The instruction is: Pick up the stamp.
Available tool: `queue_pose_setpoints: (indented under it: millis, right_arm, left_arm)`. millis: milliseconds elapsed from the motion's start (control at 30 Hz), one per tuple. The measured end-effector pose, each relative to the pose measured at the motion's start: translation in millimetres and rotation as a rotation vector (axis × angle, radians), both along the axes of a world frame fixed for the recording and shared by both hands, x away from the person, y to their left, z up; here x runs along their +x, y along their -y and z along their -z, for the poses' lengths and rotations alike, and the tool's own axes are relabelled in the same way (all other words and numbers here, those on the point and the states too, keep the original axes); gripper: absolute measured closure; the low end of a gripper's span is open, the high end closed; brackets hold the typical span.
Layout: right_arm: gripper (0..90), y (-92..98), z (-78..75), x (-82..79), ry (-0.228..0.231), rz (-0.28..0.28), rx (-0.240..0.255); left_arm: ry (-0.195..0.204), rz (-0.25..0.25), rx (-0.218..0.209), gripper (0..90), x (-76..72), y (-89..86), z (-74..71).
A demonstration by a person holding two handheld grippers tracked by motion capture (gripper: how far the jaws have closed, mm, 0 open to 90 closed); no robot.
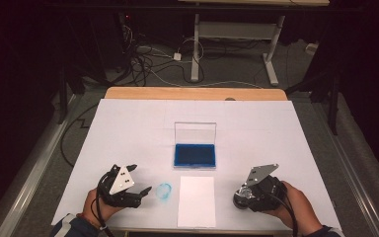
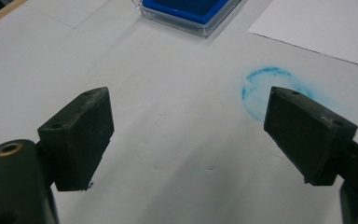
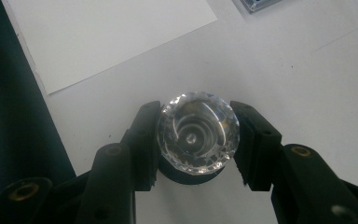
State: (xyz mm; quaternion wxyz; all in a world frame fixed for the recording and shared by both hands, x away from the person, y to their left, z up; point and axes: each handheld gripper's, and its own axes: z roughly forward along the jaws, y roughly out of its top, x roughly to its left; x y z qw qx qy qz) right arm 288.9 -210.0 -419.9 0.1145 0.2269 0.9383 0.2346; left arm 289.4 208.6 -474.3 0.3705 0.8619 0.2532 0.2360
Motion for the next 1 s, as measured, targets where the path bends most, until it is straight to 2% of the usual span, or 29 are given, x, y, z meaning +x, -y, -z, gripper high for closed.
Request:
queue_pose_setpoints:
  millis: [433, 600, 667, 1000]
  right_arm:
    - [56.3, 1.2, -0.1, -0.1, 0.01, -0.023, 0.002]
    - [56.4, 2.5, -2.8, -1.0, 0.027, -0.028, 0.017]
    - [56.4, 3.3, -5.9, -1.9, 0.037, -0.013, 0.028]
    - [56.5, 0.0, -17.0, 0.7, 0.069, -0.043, 0.065]
  left_arm:
    - [-0.004, 0.007, 0.015, 15.0, 0.0, 1.0, 0.8]
    - [-0.004, 0.011, 0.024, 15.0, 1.0, 2.6, 0.7]
    - [-0.004, 0.012, 0.025, 15.1, 1.3, 2.8, 0.7]
    - [-0.002, 0.01, 0.021, 15.0, 0.9, 3.0, 0.5]
